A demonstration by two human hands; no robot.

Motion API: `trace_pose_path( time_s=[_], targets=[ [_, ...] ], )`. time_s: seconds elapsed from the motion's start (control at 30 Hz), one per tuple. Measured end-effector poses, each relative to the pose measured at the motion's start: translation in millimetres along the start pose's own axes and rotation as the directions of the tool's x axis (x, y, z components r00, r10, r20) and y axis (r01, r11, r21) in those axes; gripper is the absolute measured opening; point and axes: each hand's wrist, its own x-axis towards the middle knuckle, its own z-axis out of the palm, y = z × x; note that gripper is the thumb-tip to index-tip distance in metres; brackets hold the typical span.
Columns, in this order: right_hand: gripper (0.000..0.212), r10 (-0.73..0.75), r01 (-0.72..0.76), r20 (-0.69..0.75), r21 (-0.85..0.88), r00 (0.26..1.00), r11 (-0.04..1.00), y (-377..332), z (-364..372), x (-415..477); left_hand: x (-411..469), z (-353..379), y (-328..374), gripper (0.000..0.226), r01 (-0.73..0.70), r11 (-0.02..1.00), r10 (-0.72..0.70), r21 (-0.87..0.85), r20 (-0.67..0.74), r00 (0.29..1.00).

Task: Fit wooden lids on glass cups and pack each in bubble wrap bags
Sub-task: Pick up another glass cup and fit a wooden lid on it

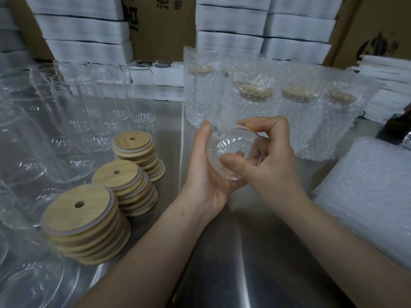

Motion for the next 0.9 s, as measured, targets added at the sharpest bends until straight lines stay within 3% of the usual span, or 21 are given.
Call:
trace_pose_path(
  time_s=[0.23, 0.33, 0.43, 0.57, 0.7, 0.77, 0.9],
  targets=[
    [0.037, -0.125, 0.121, -0.032, -0.107, 0.992, 0.987, 9, -1, 1, 2, -5, -2, 0.069, -0.051, 0.994, 0.045, 0.100, 0.067, 0.997],
    [0.045, -0.182, 0.177, -0.025, -0.121, 0.983, 0.977, 13, -1, 2, 3, -5, -2, 0.072, -0.049, 0.993, 0.045, 0.109, 0.042, 0.998],
    [0.030, -0.218, 0.212, -0.026, -0.133, 0.976, 0.968, 18, 0, 1, 2, -2, -1, 0.082, -0.050, 0.992, 0.050, 0.113, 0.009, 0.999],
    [0.021, -0.262, 0.256, -0.052, -0.103, 0.964, 0.961, 18, -1, -1, 3, -4, 0, 0.076, -0.050, 0.988, 0.054, 0.145, -0.019, 0.998],
    [0.016, -0.272, 0.268, -0.043, -0.082, 0.961, 0.960, 15, -1, -1, 3, -9, 8, 0.063, -0.121, 0.949, 0.144, 0.292, -0.058, 0.988],
    [0.018, -0.259, 0.247, -0.055, -0.169, 0.964, 0.954, 16, -1, -2, 3, -10, 12, 0.073, -0.151, 0.931, 0.207, 0.333, -0.138, 0.968],
    [0.027, -0.344, 0.290, -0.118, -0.327, 0.932, 0.899, 18, 1, -1, 6, -16, 9, 0.067, -0.373, 0.790, 0.478, 0.487, -0.107, 0.872]
  ],
)
